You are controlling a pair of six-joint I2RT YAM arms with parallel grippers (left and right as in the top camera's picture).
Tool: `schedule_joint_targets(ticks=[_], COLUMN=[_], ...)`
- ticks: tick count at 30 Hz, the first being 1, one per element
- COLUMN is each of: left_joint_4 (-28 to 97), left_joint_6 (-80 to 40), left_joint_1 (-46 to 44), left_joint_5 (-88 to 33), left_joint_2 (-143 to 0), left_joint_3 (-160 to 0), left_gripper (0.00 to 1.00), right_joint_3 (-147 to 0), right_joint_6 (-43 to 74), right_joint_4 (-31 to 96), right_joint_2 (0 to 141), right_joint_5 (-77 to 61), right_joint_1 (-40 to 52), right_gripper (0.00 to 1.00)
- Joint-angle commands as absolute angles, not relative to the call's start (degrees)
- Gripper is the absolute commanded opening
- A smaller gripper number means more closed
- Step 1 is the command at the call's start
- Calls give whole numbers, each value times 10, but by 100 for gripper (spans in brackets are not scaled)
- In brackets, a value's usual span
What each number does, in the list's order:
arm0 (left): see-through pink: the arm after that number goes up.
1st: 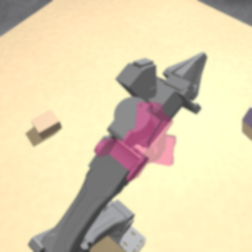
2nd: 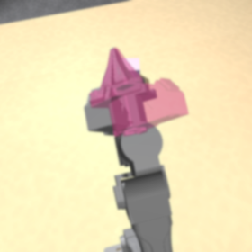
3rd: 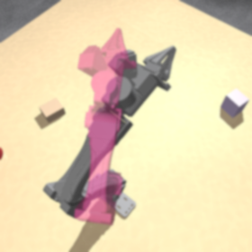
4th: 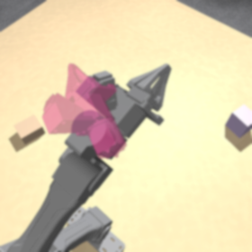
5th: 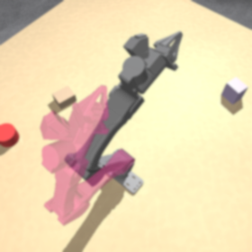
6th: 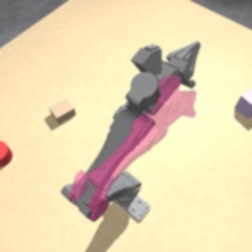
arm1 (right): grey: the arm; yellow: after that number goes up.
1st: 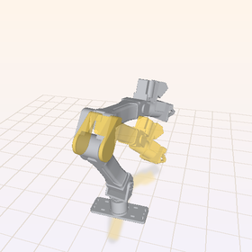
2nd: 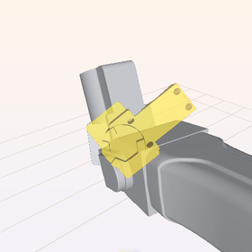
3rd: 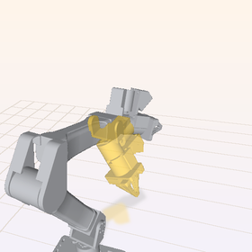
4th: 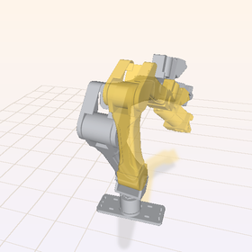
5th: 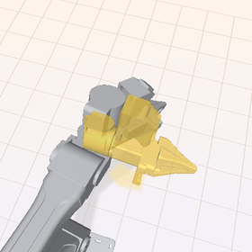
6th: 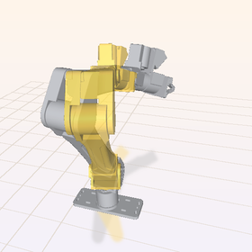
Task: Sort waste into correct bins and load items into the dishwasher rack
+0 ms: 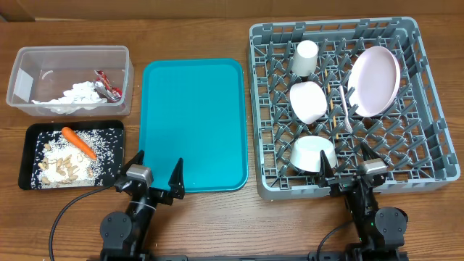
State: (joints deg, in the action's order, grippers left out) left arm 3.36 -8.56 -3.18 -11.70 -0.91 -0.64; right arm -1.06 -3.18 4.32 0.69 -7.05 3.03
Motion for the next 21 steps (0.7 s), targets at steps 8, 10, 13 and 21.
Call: schedule_joint_targets(ticks=[8,10,13,21], left_joint_4=[34,34,34,36], left_joint_6=[22,22,22,22], left_joint_1=[-18,-18,-18,-18], left_joint_5=[-74,-74,-74,-74], left_joint_2=[-2,-2,-2,-2], left_joint_3=[-2,-2,-3,-3], left_gripper=[100,100,100,100], right_joint_3=[-4,-4,-4,-4], right_joint_6=[-28,-28,-28,-28], right_joint_4=[41,41,41,41], right_joint_2=[2,2,2,2], right_joint_5=[-65,-65,-65,-65], right_joint_1=[28,28,28,28], right_gripper=[100,100,100,100])
